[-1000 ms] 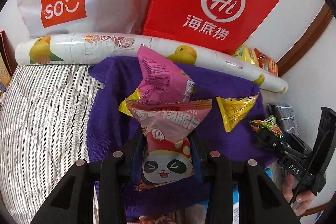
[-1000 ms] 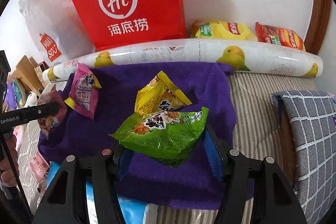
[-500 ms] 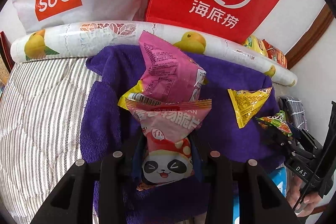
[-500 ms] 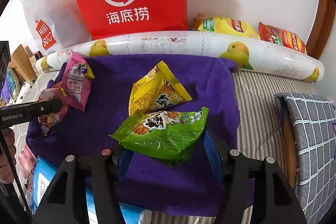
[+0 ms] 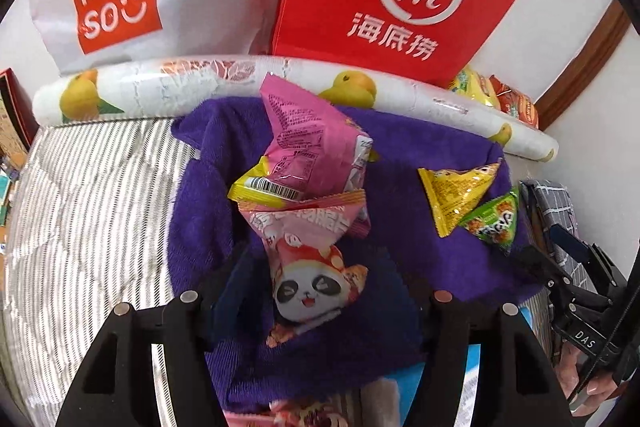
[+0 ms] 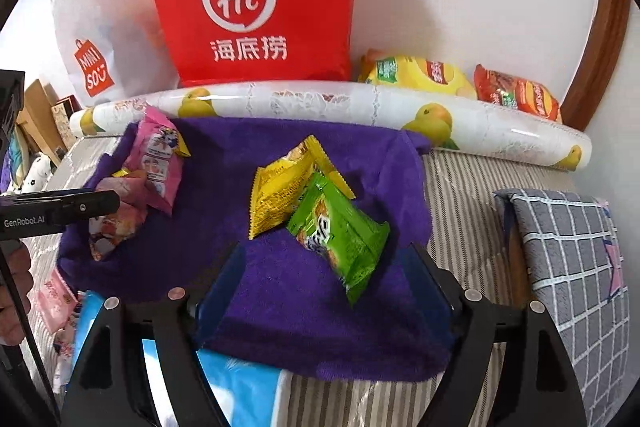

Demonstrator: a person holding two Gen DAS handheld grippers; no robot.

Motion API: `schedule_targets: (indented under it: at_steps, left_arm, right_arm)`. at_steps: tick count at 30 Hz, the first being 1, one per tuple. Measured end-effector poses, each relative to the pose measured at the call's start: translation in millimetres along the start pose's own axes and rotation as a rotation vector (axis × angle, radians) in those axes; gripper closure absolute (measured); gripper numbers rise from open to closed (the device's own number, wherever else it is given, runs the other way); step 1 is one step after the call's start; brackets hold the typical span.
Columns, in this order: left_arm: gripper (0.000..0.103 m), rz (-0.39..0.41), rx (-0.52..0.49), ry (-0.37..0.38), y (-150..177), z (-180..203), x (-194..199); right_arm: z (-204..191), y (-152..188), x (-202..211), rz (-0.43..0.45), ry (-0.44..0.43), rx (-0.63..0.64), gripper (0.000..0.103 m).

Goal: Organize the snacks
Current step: 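Move both tools back toward the remaining snacks beside the tissue pack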

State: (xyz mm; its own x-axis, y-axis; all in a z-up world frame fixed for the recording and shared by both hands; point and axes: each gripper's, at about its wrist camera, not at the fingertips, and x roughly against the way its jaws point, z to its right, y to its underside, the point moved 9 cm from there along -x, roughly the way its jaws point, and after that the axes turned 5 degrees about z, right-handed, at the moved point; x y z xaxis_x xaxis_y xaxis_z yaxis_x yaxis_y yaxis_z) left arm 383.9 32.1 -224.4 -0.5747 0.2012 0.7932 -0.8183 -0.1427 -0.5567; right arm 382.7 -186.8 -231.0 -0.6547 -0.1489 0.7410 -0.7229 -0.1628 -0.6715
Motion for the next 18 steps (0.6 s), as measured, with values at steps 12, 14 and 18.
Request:
schedule_targets:
  at_steps: [12,14,18]
  left_arm:
    - [0.039,0.071,0.001,0.012,22.1,-8.1,69.2]
    - [0.039,0.080,0.003,0.010,30.0,-12.5,81.9]
    - [0.039,0.092,0.005,-0.009,44.8,-23.5,101.3]
  right_arm:
    - [-42.4,3.8,75.0,0.066,-0.084,-0.020,0.022]
    - [-51.0,9.5,85.9,0.071,-0.100,-0.016,0.022]
    - [-70.8,21.9,106.5,0.078,-0.135,-0.017,0.022]
